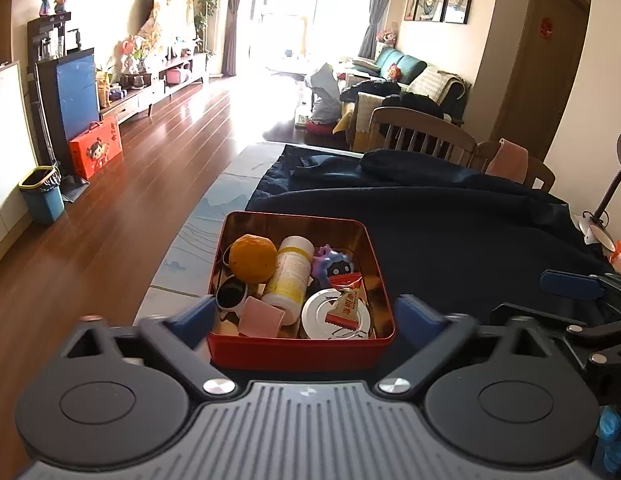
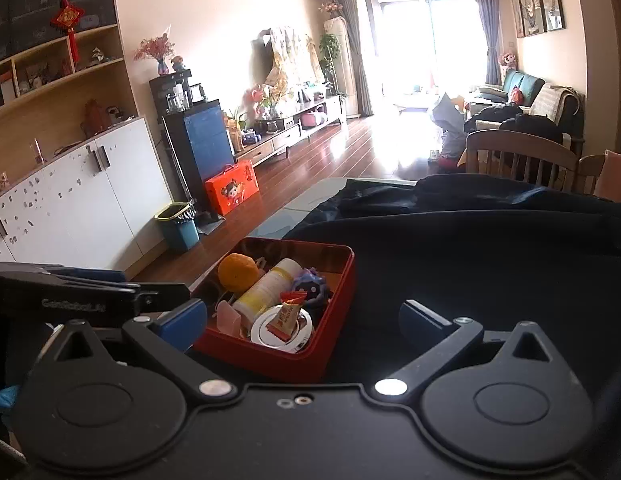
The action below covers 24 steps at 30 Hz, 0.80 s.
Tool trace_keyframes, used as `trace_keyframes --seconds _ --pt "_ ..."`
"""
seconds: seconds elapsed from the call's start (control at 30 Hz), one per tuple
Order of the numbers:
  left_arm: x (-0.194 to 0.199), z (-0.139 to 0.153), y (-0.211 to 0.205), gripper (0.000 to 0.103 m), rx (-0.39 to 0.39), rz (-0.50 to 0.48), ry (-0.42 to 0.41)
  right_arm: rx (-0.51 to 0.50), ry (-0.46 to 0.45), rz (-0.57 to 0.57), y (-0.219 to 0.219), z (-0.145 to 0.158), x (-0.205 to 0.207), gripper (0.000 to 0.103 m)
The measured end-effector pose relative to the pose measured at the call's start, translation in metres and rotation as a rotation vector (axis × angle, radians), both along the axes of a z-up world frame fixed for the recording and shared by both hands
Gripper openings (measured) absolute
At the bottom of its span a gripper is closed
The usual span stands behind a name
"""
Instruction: Organize rigid objects
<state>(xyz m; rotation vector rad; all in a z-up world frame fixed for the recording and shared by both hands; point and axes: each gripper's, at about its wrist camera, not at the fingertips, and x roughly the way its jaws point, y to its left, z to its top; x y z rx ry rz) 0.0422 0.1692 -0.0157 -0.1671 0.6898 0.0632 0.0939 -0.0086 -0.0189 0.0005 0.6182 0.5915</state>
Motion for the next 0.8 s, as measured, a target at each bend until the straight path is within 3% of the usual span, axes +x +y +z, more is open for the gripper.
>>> trace_keyframes --seconds 0.8 --pt "0.001 0.003 -0.019 0.103 0.029 -0.01 0.011 0.011 0.011 -0.024 -0.02 -0.002 -0.004 0.103"
